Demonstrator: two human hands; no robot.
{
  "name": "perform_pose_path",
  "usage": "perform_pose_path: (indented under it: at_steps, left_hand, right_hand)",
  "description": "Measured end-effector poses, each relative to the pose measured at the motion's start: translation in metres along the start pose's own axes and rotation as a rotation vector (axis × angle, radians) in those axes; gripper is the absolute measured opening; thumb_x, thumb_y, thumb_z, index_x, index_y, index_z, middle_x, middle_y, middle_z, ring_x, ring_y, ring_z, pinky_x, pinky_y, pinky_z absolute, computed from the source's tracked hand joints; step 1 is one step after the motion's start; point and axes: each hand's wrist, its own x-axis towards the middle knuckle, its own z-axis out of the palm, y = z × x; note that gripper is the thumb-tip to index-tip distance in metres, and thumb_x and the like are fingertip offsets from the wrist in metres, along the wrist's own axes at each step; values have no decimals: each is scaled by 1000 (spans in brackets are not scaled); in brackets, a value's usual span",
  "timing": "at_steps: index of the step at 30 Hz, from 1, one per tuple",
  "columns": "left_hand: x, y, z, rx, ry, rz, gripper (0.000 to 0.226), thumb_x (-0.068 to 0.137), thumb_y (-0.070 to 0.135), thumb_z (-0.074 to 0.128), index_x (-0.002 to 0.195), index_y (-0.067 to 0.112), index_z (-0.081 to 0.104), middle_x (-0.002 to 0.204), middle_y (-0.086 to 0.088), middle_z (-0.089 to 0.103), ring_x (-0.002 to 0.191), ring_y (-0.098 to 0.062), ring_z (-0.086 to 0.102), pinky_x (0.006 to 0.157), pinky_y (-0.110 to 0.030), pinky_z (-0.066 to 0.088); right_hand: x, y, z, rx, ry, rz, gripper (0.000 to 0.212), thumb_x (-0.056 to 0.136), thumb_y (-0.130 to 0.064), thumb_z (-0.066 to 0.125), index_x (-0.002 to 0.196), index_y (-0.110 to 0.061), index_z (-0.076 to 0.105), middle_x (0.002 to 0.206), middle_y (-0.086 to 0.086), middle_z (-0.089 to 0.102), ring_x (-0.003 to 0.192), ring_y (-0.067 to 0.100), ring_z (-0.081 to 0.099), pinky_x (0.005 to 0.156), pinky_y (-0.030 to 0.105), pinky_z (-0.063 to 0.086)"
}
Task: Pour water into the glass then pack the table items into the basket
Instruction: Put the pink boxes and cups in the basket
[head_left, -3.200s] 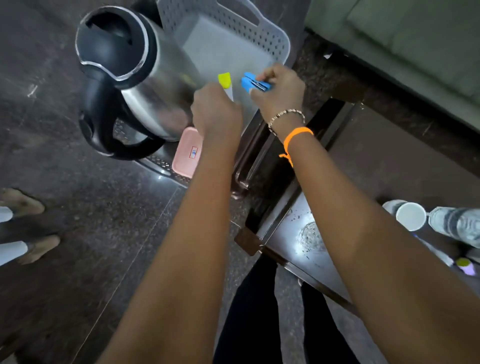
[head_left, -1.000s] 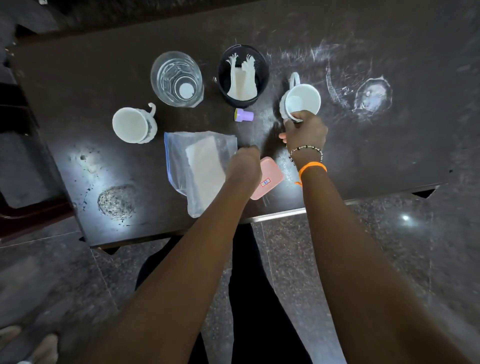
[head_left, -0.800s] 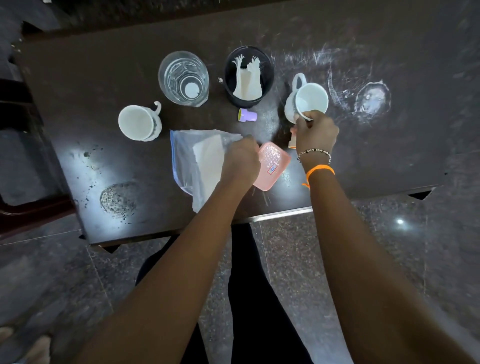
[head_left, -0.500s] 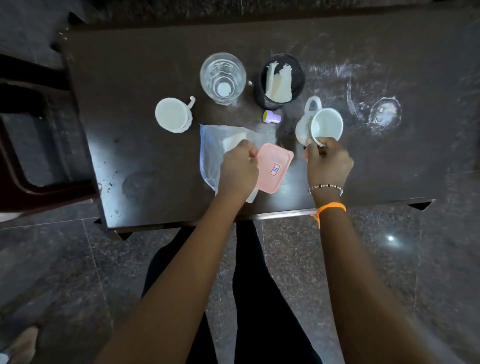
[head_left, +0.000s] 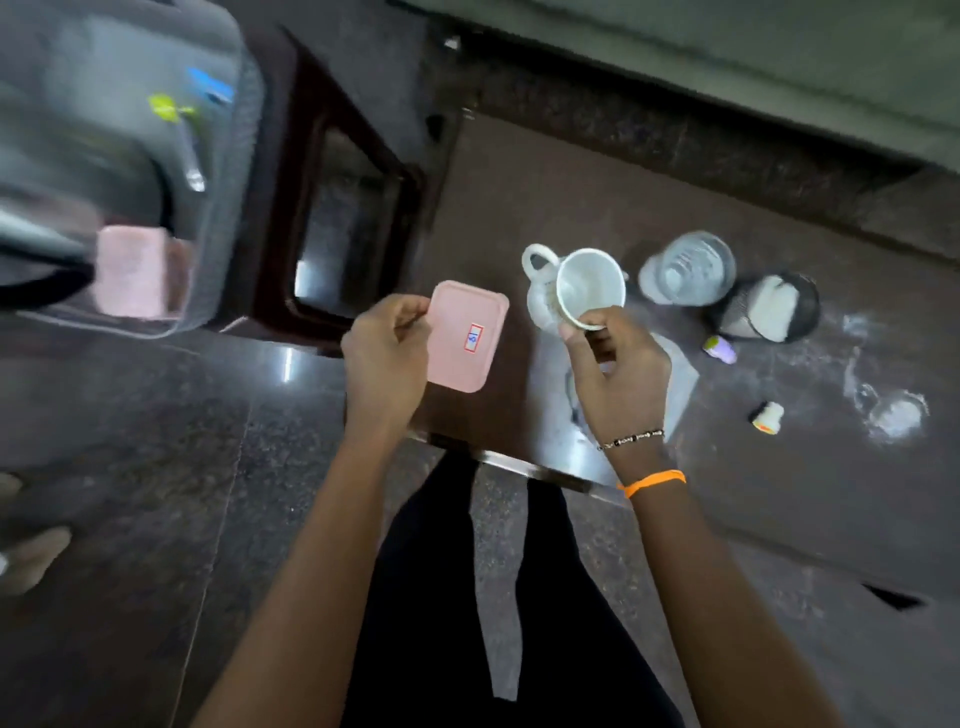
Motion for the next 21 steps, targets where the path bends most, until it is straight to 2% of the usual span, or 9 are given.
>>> perform_pose_path:
  at_steps: [3, 7, 9, 11, 13, 15, 18, 21]
  left_hand:
    - [20, -12, -59, -38, 152, -38, 23, 86, 1, 54, 103, 8, 69, 88, 3, 65, 71, -4, 58, 61, -5, 41]
    - [46, -35, -137, -58, 373, -102, 27, 87, -1, 53, 109, 4, 67, 93, 2, 62, 83, -9, 54, 63, 2, 34]
    - [58, -45, -163, -34, 442, -119, 29, 87, -1, 53, 112, 4, 67, 99, -3, 66, 87, -9, 53, 68, 1, 32]
    - [70, -54, -179, -46, 475, -158, 29, 87, 1, 52, 113, 5, 66, 109, -8, 69, 91, -13, 57, 74, -8, 34]
    - [83, -64, -190, -68, 486, -207, 30, 87, 2, 51, 113, 7, 67, 110, -8, 69, 97, -17, 62, 77, -14, 37]
    - [93, -74, -199, -77, 506, -248, 31, 86, 2, 49, 111, 8, 67, 105, -4, 70, 95, -17, 62, 72, -12, 37]
    - [102, -84, -207, -103, 537, -284, 28, 87, 2, 49, 106, 7, 68, 93, 0, 65, 83, -11, 56, 59, -3, 35]
    - [115, -81, -208, -77, 500, -264, 24, 89, 6, 52, 106, 8, 68, 96, -3, 68, 84, -15, 58, 64, -8, 32]
  right_hand:
    - [11, -54, 35, 19, -88, -167, 16, 84, -23, 64, 85, -7, 62, 77, 9, 66, 70, 27, 61, 68, 41, 52]
    - [24, -122, 94, 33, -190, -360, 15, 82, -21, 64, 86, -7, 63, 82, 11, 66, 70, 23, 60, 68, 32, 49]
    - [30, -151, 124, 29, -243, -429, 13, 81, -18, 65, 86, -7, 63, 82, 13, 64, 69, 22, 59, 68, 31, 48]
    - [37, -173, 152, 6, -301, -483, 13, 81, -16, 65, 88, -5, 62, 80, 15, 61, 69, 24, 58, 69, 35, 50]
    - [48, -193, 178, -24, -360, -539, 15, 81, -15, 64, 89, -2, 62, 80, 18, 59, 70, 28, 58, 70, 40, 51]
    - [61, -208, 203, -80, -414, -587, 17, 81, -15, 62, 91, 0, 62, 82, 21, 59, 73, 31, 58, 73, 43, 50]
    - [79, -223, 228, -139, -458, -590, 20, 80, -14, 60, 95, -2, 62, 87, 21, 62, 80, 35, 59, 79, 46, 49]
    - [88, -225, 237, -108, -408, -528, 20, 82, -19, 60, 95, -4, 62, 86, 19, 63, 76, 29, 58, 78, 43, 50]
